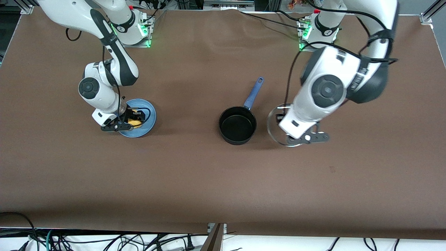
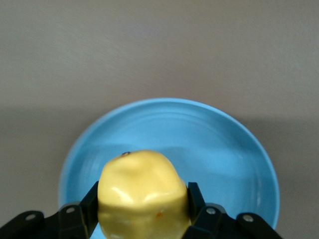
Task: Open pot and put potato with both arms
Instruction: 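Lift the lid with the left gripper while the right gripper lifts the potato, then lower the lid with the left gripper while the right gripper carries the potato over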
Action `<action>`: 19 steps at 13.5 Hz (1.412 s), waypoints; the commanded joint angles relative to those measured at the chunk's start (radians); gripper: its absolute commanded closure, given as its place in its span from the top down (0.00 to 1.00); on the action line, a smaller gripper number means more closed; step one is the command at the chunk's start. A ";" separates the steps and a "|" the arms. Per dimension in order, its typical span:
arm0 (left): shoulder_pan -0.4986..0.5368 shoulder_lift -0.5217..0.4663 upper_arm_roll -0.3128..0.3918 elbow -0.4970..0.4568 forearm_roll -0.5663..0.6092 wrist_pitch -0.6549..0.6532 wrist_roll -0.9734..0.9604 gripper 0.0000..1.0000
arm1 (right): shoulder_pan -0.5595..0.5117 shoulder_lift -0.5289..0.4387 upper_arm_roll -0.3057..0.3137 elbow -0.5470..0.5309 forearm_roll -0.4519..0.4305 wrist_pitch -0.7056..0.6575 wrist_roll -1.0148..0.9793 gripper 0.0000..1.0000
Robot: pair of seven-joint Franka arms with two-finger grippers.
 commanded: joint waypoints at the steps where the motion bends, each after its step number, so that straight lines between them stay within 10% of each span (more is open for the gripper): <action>1: 0.082 -0.022 -0.015 -0.029 0.047 -0.052 0.154 0.42 | 0.035 -0.014 0.053 0.157 0.010 -0.197 0.133 0.12; 11: 0.382 -0.053 -0.025 -0.352 0.173 0.255 0.581 0.40 | 0.477 0.448 0.053 0.953 0.008 -0.453 0.878 0.13; 15: 0.408 -0.041 -0.027 -0.581 0.171 0.631 0.583 0.40 | 0.526 0.503 0.052 1.018 0.010 -0.363 0.916 0.13; 19: 0.409 -0.003 -0.027 -0.606 0.165 0.696 0.580 0.46 | 0.554 0.532 0.050 1.024 0.001 -0.313 0.939 0.14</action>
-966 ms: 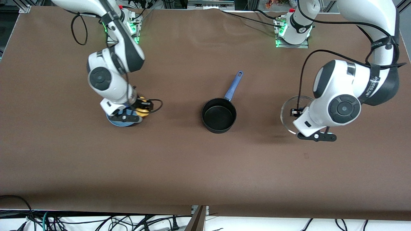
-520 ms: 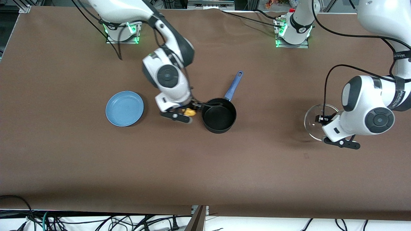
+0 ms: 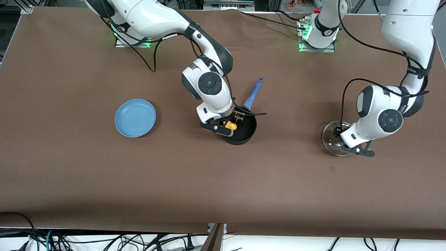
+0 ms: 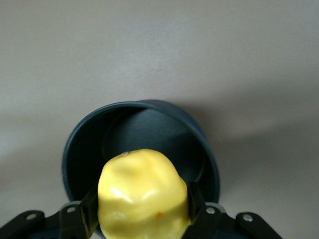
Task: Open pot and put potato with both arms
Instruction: 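Lower the lid with the left gripper while the right gripper carries the potato over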
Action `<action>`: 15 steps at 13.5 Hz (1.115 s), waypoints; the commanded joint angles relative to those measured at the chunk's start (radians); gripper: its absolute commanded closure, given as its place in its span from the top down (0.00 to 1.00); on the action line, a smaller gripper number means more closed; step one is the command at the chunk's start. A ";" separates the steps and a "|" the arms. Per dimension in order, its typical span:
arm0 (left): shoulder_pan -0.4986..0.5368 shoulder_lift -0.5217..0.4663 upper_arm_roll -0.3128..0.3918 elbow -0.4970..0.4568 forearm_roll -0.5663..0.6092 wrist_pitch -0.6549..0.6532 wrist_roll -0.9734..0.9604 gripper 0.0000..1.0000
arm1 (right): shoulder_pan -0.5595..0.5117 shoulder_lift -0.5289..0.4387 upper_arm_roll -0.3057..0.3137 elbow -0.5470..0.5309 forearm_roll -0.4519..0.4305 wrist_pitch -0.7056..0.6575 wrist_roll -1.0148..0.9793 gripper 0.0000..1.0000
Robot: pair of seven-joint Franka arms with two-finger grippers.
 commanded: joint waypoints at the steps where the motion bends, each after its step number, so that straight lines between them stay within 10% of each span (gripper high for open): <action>1: 0.006 0.001 -0.004 -0.014 0.010 0.032 0.009 0.51 | 0.018 0.045 -0.010 0.035 -0.005 0.051 0.019 0.14; 2: 0.006 0.004 -0.004 -0.012 0.008 0.030 0.009 0.65 | 0.020 0.054 -0.010 0.035 -0.005 0.065 0.019 0.14; 3: 0.006 0.003 -0.004 -0.014 0.010 0.029 0.009 1.00 | 0.031 0.062 -0.015 0.035 -0.014 0.068 0.021 0.14; 7: -0.009 -0.051 -0.010 0.006 0.008 -0.052 0.009 1.00 | 0.043 0.103 -0.015 0.034 -0.043 0.131 0.019 0.22; 10: -0.009 -0.132 -0.051 0.032 0.008 -0.141 0.008 1.00 | 0.054 0.103 -0.017 0.031 -0.051 0.129 0.024 0.67; 15: -0.009 -0.170 -0.125 0.269 0.007 -0.504 0.006 1.00 | 0.063 0.089 -0.023 0.011 -0.064 0.120 0.022 0.87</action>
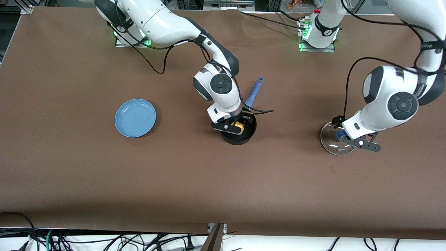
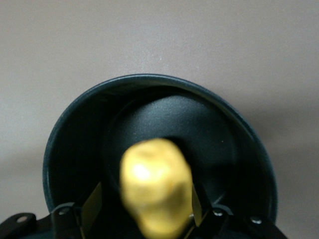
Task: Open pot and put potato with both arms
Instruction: 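Open the right gripper to drop the potato while the left gripper releases the lid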
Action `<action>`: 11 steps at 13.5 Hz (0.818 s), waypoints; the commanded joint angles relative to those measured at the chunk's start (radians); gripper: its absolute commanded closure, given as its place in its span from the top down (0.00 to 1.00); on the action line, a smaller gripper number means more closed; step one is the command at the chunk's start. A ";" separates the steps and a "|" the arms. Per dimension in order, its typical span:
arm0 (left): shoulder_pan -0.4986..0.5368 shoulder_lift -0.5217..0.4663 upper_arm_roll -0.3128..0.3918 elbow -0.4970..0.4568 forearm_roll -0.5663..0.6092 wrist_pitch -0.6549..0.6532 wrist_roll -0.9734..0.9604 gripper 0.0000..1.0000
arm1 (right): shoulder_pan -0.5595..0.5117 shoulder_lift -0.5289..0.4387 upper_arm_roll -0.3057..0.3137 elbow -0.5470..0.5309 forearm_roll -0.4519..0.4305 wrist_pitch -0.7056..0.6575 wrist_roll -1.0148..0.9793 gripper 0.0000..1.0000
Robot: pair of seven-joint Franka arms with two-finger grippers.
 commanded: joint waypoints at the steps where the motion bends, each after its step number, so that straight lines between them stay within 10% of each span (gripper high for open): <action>1: -0.001 0.002 -0.035 0.151 0.007 -0.209 0.006 1.00 | 0.010 -0.007 -0.015 0.009 -0.013 -0.018 0.017 0.91; 9: -0.001 -0.221 0.018 0.227 -0.117 -0.429 -0.009 1.00 | -0.078 -0.221 -0.015 0.012 -0.001 -0.301 -0.028 0.99; 11: -0.141 -0.257 0.181 0.189 -0.180 -0.422 -0.029 1.00 | -0.146 -0.290 -0.015 0.011 0.000 -0.428 -0.130 0.99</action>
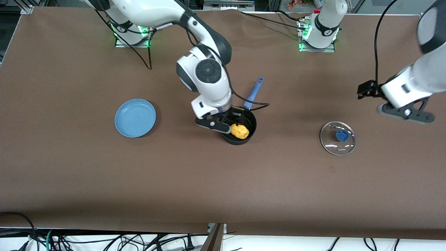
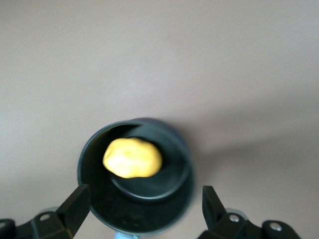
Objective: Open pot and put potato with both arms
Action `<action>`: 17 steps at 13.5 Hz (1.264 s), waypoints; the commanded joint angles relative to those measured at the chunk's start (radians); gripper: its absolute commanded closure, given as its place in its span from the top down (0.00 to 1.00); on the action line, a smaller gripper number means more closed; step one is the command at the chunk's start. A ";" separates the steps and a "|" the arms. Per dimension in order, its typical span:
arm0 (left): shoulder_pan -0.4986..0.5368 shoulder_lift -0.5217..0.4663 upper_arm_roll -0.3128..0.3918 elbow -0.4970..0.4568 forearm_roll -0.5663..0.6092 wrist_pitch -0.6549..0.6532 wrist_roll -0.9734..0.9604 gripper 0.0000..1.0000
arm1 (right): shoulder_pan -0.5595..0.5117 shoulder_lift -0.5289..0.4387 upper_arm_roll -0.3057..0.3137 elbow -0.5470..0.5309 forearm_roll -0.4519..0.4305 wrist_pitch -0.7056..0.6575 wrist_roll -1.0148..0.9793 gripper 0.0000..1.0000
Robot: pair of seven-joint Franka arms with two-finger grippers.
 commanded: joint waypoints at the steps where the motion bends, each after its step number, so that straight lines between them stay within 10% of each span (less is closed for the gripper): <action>1: -0.131 -0.071 0.176 -0.076 -0.071 0.027 -0.019 1.00 | -0.102 -0.111 0.009 -0.032 0.002 -0.151 -0.141 0.99; 6: 0.019 -0.094 -0.003 -0.085 0.016 0.038 -0.056 1.00 | -0.306 -0.391 -0.002 -0.210 0.115 -0.288 -0.429 0.99; 12: 0.024 -0.085 -0.008 -0.072 0.004 0.031 -0.099 1.00 | -0.476 -0.766 -0.074 -0.478 0.125 -0.438 -0.833 0.99; 17: 0.022 -0.083 -0.009 -0.070 0.006 0.035 -0.100 1.00 | -0.532 -0.800 -0.088 -0.477 0.091 -0.468 -0.985 0.99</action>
